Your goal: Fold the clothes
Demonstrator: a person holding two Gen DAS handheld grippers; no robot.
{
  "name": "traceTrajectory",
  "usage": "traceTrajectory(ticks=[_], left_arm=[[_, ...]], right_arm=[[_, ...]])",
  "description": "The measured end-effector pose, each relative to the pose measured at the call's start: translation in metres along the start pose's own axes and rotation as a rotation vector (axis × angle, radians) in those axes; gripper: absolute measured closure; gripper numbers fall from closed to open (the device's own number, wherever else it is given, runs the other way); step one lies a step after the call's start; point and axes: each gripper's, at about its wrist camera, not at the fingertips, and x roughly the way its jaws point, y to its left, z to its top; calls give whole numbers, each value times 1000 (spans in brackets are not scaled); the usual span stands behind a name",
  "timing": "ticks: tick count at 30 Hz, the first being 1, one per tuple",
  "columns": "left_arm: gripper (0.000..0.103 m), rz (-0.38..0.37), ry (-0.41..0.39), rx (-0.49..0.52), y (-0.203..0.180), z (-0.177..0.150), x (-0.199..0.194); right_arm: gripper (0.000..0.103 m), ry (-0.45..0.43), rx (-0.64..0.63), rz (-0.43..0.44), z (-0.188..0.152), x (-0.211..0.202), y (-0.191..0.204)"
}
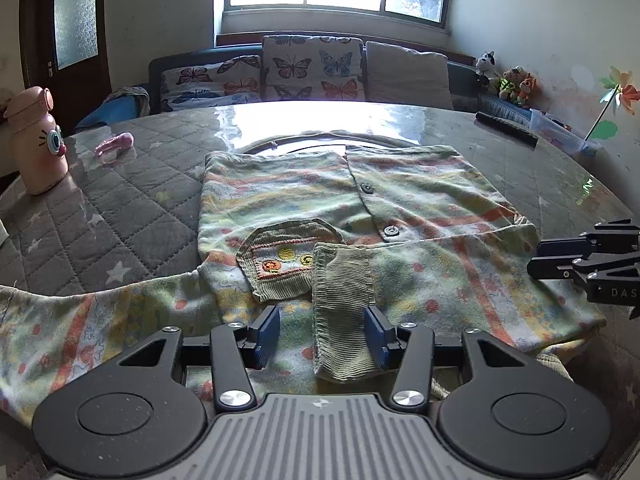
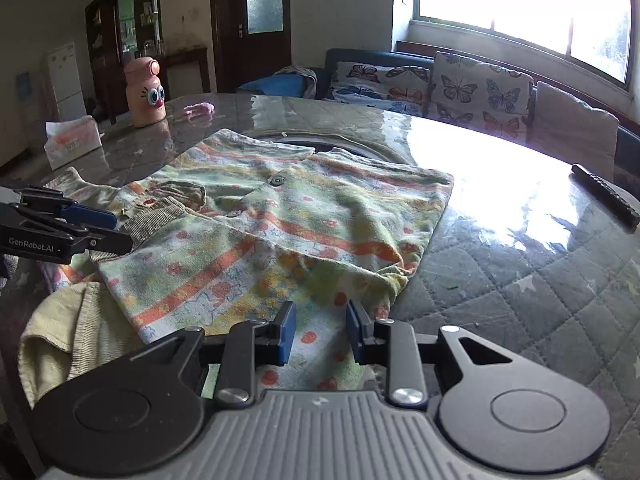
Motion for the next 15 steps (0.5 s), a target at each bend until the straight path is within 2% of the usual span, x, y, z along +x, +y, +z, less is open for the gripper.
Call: traceTrajectory(ticks=[9,15], left_arm=[[53,57,-23,-42,18,-3,-14],[52,157,-24,-110,48,-9,-25]], right_arm=[[74,-26,67,-71,9,-2,-23],[72,-26,1,13,14,1,2]])
